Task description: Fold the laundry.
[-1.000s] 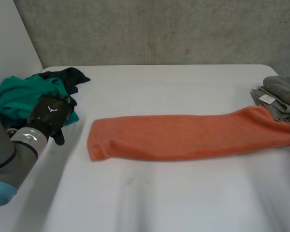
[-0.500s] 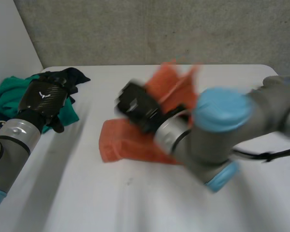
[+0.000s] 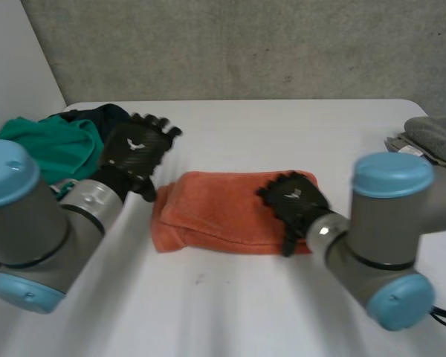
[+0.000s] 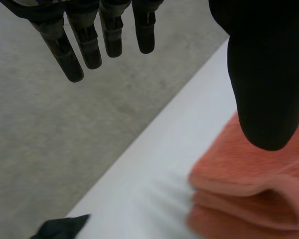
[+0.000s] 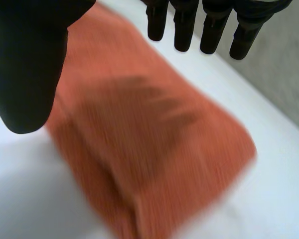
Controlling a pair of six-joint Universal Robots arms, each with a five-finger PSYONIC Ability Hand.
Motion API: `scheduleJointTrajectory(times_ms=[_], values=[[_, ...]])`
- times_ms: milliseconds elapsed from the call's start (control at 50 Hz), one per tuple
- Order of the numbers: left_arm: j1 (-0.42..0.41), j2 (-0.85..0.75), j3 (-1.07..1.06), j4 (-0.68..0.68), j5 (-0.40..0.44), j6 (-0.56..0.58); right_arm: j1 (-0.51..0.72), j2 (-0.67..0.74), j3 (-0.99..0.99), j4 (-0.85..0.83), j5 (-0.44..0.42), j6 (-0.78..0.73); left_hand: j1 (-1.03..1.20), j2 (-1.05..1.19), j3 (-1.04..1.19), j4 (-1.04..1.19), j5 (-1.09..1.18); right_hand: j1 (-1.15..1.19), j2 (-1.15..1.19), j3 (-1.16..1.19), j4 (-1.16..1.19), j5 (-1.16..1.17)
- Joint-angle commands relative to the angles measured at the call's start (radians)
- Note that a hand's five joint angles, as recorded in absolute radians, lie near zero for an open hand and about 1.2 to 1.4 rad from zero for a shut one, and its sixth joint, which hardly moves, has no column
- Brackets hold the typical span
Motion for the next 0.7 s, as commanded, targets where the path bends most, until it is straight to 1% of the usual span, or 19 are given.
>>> scheduleJointTrajectory(times_ms=[20,40,140,240,260,300,320,400,440,480,500,520,540,600,620,640,660,680,700], values=[[-0.077,-0.120,0.067,-0.013,-0.013,0.000,-0.138,0.001,0.128,-0.097,0.031,-0.175,-0.024,-0.012,-0.016,-0.009,-0.002,1.050,1.046,1.047,1.059,1.053],[-0.078,-0.124,0.070,-0.013,-0.013,0.000,-0.141,-0.001,0.129,-0.105,0.045,-0.200,-0.024,-0.012,-0.016,-0.009,-0.002,1.108,1.103,1.105,1.117,1.111],[-0.066,-0.092,0.060,-0.011,-0.017,0.000,-0.140,-0.018,0.113,-0.224,0.138,-0.324,-0.018,-0.006,-0.011,-0.003,0.004,1.108,1.104,1.106,1.117,1.111],[0.005,0.014,0.026,-0.013,-0.075,-0.003,-0.031,-0.094,0.071,-0.381,0.100,-0.410,-0.016,-0.004,-0.008,0.000,0.007,1.108,1.104,1.106,1.117,1.111],[0.026,0.040,0.012,-0.013,-0.095,-0.005,0.042,-0.102,0.042,-0.405,0.057,-0.426,-0.013,-0.001,-0.005,0.003,0.010,1.108,1.104,1.106,1.117,1.111],[0.042,0.065,-0.003,-0.013,-0.109,-0.007,0.107,-0.091,0.021,-0.414,-0.003,-0.426,-0.010,0.002,-0.002,0.006,0.013,1.108,1.104,1.106,1.117,1.111],[0.048,0.077,-0.011,-0.013,-0.115,-0.007,0.165,-0.061,0.002,-0.418,-0.085,-0.421,-0.010,0.002,-0.002,0.006,0.013,1.108,1.104,1.106,1.117,1.111],[0.066,0.122,-0.054,-0.011,-0.119,-0.023,0.262,0.049,-0.030,-0.404,-0.283,-0.427,-0.013,-0.001,-0.005,0.003,0.010,1.108,1.104,1.106,1.117,1.111],[0.072,0.125,-0.072,-0.011,-0.119,-0.048,0.283,0.094,-0.039,-0.372,-0.326,-0.426,-0.013,-0.001,-0.005,0.003,0.010,1.108,1.104,1.106,1.117,1.111],[0.074,0.125,-0.078,-0.011,-0.119,-0.068,0.290,0.139,-0.067,-0.317,-0.316,-0.418,-0.015,-0.004,-0.008,0.000,0.007,1.108,1.104,1.106,1.117,1.111],[0.072,0.125,-0.078,-0.011,-0.119,-0.075,0.291,0.151,-0.082,-0.300,-0.298,-0.415,-0.016,-0.004,-0.008,0.000,0.007,0.883,0.878,0.880,0.892,0.886],[0.072,0.123,-0.078,-0.011,-0.119,-0.082,0.287,0.160,-0.111,-0.265,-0.252,-0.395,-0.016,-0.004,-0.008,0.000,0.007,0.040,0.036,0.038,0.050,0.043],[0.068,0.122,-0.072,-0.011,-0.120,-0.094,0.285,0.160,-0.124,-0.255,-0.218,-0.377,-0.016,-0.004,-0.008,0.000,0.007,-0.113,-0.118,-0.116,-0.104,-0.110],[0.065,0.108,-0.052,-0.011,-0.119,-0.121,0.279,0.136,-0.159,-0.227,-0.091,-0.205,-0.018,-0.006,-0.011,-0.003,0.004,-0.113,-0.118,-0.116,-0.104,-0.110],[0.062,0.103,-0.043,-0.010,-0.119,-0.131,0.274,0.123,-0.159,-0.226,-0.074,-0.147,-0.021,-0.009,-0.013,-0.006,0.001,-0.113,-0.118,-0.116,-0.104,-0.110],[0.051,0.087,-0.016,-0.013,-0.120,-0.149,0.256,0.079,-0.160,-0.221,-0.063,-0.010,-0.024,-0.012,-0.016,-0.009,-0.002,-0.113,-0.118,-0.116,-0.104,-0.110],[0.043,0.077,0.000,-0.013,-0.120,-0.160,0.247,0.064,-0.161,-0.221,-0.064,0.032,-0.024,-0.012,-0.016,-0.009,-0.002,-0.113,-0.118,-0.116,-0.104,-0.110],[0.016,0.058,0.032,-0.016,-0.122,-0.187,0.203,0.007,-0.156,-0.209,-0.073,0.162,-0.030,-0.018,-0.022,-0.015,-0.008,-0.113,-0.118,-0.116,-0.104,-0.110],[-0.004,0.047,0.050,-0.017,-0.122,-0.203,0.186,-0.018,-0.154,-0.197,-0.078,0.212,-0.030,-0.018,-0.022,-0.015,-0.008,-0.113,-0.118,-0.116,-0.104,-0.110]])
